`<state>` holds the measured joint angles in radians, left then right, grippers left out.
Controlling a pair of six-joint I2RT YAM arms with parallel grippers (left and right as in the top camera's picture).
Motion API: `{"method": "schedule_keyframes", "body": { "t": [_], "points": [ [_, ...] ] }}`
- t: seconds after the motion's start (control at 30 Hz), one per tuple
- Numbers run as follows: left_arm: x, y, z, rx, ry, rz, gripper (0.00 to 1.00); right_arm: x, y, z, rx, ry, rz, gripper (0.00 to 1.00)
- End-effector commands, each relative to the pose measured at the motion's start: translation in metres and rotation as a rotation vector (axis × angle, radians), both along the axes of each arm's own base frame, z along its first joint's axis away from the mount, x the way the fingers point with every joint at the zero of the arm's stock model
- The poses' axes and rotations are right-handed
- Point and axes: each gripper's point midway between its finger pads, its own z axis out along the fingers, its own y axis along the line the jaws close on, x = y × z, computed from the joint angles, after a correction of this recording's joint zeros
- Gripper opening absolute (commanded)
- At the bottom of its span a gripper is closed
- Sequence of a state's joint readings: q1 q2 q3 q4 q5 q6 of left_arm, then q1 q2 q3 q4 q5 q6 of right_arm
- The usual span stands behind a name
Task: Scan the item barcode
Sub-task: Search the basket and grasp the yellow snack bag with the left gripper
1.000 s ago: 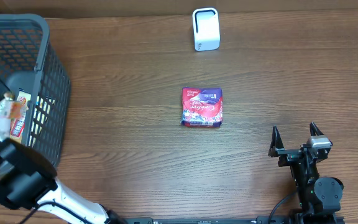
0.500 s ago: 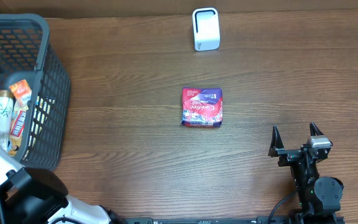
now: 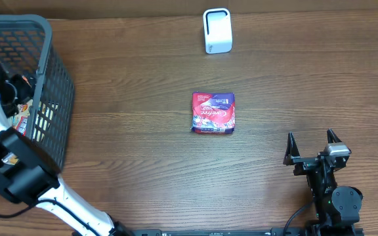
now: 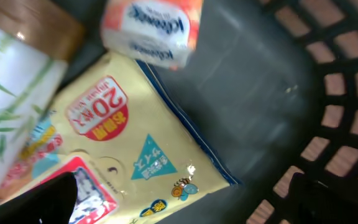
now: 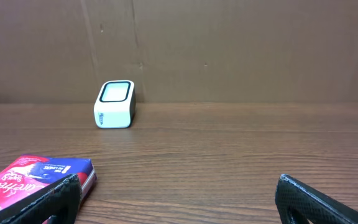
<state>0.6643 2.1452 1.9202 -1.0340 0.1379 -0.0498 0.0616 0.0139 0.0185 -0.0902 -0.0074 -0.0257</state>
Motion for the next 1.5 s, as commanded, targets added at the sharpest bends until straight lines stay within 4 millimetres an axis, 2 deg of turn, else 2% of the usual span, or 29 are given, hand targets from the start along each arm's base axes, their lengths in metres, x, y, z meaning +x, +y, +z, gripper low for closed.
{"method": "schedule_keyframes", "body": {
  "t": [0.0,0.2,0.33,0.4,0.43,0.67,0.83,1.03,1.13,1.2,1.27,1.3,1.33,1.37,1.4,1.47],
  "points": [
    [-0.028,0.000,-0.026,0.033,0.186,-0.001,1.00,0.000,0.001,-0.001,-0.001,-0.007,0.002,1.00],
    [-0.054,-0.015,-0.053,-0.039,0.313,-0.038,0.92,0.000,0.001,-0.001,-0.001,-0.007,0.002,1.00],
    [-0.074,-0.005,-0.059,0.026,0.420,-0.023,0.91,0.000,0.001,-0.001,-0.001,-0.007,0.002,1.00],
    [-0.079,0.003,-0.059,0.074,0.452,-0.013,0.97,0.000,0.001,-0.001,-0.001,-0.007,0.002,1.00],
    [-0.078,0.006,-0.058,0.084,0.448,-0.010,1.00,0.000,0.001,-0.001,-0.001,-0.007,0.002,1.00],
    [-0.070,0.023,-0.056,0.169,0.427,0.002,1.00,0.000,0.001,-0.001,-0.001,-0.007,0.002,1.00],
    [-0.068,0.025,-0.058,0.175,0.423,-0.014,1.00,0.000,0.001,-0.001,-0.001,-0.007,0.002,1.00],
    [-0.071,0.014,-0.083,0.102,0.459,-0.035,1.00,0.000,0.001,-0.001,-0.001,-0.007,0.002,1.00],
    [-0.073,0.006,-0.096,0.049,0.474,-0.047,0.96,0.000,0.001,-0.001,-0.001,-0.007,0.002,1.00],
    [-0.076,0.001,-0.104,0.022,0.491,-0.054,0.89,0.000,0.001,-0.001,-0.001,-0.007,0.002,1.00],
    [-0.079,-0.002,-0.107,0.003,0.503,-0.058,0.74,0.000,0.001,-0.001,-0.001,-0.007,0.002,1.00],
    [-0.080,-0.003,-0.107,0.000,0.508,-0.059,0.57,0.000,0.001,-0.001,-0.001,-0.007,0.002,1.00],
    [-0.080,-0.003,-0.107,-0.001,0.509,-0.059,0.28,0.000,0.001,-0.001,-0.001,-0.007,0.002,1.00],
    [-0.080,-0.003,-0.106,-0.001,0.509,-0.058,0.15,0.000,0.001,-0.001,-0.001,-0.007,0.002,1.00],
    [-0.080,-0.004,-0.105,-0.004,0.512,-0.057,0.06,0.000,0.001,-0.001,-0.001,-0.007,0.002,1.00],
    [-0.081,-0.004,-0.103,-0.008,0.515,-0.047,0.04,0.000,0.001,-0.001,-0.001,-0.007,0.002,1.00]
  ]
}}
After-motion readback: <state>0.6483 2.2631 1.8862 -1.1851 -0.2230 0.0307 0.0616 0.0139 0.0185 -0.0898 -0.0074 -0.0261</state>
